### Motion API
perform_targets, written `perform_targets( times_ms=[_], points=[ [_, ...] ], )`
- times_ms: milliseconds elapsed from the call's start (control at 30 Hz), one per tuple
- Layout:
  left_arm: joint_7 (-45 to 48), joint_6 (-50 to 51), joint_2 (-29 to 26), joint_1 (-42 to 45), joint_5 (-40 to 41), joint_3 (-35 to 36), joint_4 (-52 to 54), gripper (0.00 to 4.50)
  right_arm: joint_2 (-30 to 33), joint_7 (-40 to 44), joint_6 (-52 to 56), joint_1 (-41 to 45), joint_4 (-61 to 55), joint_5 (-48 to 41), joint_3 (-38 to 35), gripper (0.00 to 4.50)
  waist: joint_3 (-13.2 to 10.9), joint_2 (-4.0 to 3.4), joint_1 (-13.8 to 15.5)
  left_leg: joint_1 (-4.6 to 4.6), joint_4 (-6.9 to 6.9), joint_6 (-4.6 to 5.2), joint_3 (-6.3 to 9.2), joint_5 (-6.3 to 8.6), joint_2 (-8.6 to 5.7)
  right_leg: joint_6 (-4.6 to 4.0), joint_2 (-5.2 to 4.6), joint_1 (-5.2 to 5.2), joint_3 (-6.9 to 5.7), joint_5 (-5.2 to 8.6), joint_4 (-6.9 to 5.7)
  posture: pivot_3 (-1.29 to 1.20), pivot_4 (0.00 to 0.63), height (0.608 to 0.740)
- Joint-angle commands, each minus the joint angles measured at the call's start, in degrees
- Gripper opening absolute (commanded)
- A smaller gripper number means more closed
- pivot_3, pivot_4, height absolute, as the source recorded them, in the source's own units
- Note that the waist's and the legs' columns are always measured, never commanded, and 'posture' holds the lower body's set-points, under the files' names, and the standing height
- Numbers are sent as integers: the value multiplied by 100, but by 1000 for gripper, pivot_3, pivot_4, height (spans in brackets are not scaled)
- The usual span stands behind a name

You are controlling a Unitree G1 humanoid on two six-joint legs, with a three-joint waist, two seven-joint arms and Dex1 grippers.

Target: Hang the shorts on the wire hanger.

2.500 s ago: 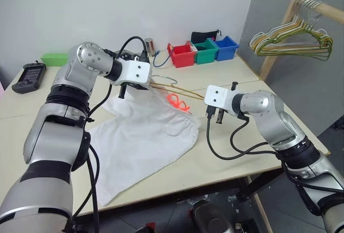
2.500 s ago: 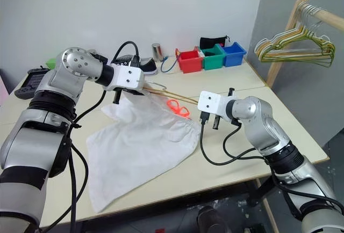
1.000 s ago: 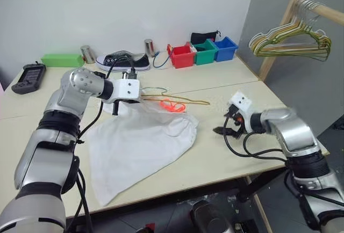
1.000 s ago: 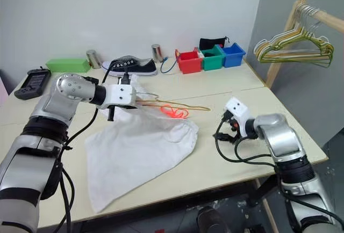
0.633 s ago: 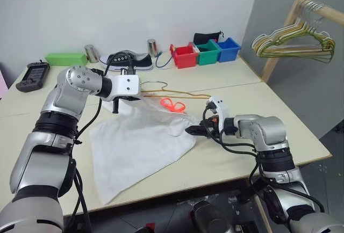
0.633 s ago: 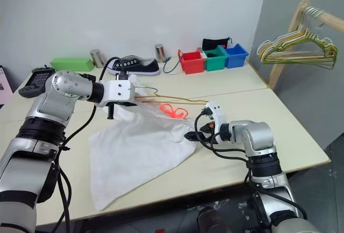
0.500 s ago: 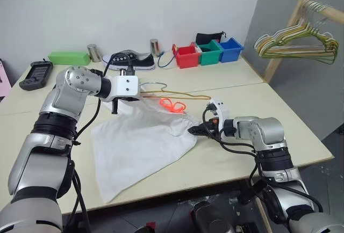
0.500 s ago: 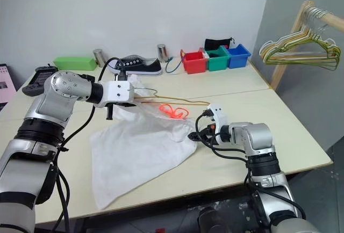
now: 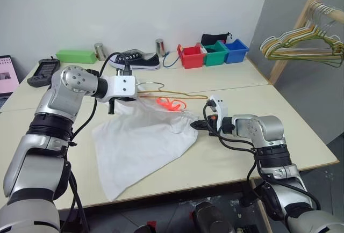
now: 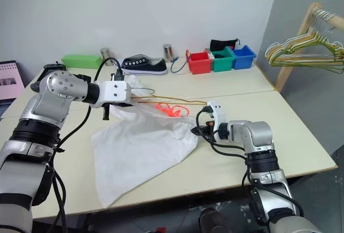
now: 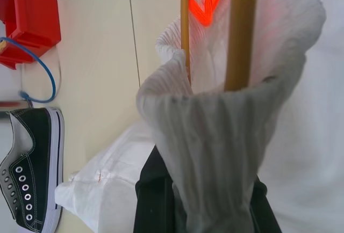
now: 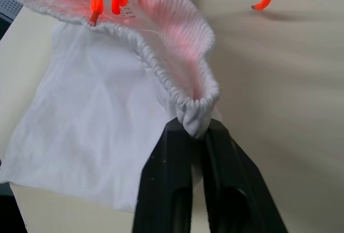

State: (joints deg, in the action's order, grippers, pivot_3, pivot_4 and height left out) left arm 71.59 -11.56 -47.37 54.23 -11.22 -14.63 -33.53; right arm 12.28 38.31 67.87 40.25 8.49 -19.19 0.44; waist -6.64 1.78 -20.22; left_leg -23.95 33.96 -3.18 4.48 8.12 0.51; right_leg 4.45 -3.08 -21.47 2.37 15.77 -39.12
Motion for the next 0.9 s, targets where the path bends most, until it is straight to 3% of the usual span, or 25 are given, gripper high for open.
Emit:
perform_targets(
  times_ms=[33, 400, 900],
  points=[
    [-86, -2, -198, -45, 56, 198, 236, 0, 436, 89, -633, 110, -458, 297, 639, 76, 0, -1, -1, 0, 0, 0, 0, 0, 0, 0, 0, 0, 0, 0, 0, -237, 31, 740],
    [351, 384, -519, -404, 234, 209, 717, 0, 1395, 293, -1582, 163, -708, 648, 1126, 76, -1, -1, 9, -2, -1, 0, -2, 0, 2, -1, 1, -3, 2, 1, 4, -243, 34, 740],
    [89, 218, -324, -124, 298, 207, 562, 0, 1606, 421, -1956, 113, -498, 804, 1403, 76, -1, -1, 13, -2, -1, 0, -2, 0, 2, -1, 1, -2, 2, 1, 6, -246, 32, 740]
  ],
)
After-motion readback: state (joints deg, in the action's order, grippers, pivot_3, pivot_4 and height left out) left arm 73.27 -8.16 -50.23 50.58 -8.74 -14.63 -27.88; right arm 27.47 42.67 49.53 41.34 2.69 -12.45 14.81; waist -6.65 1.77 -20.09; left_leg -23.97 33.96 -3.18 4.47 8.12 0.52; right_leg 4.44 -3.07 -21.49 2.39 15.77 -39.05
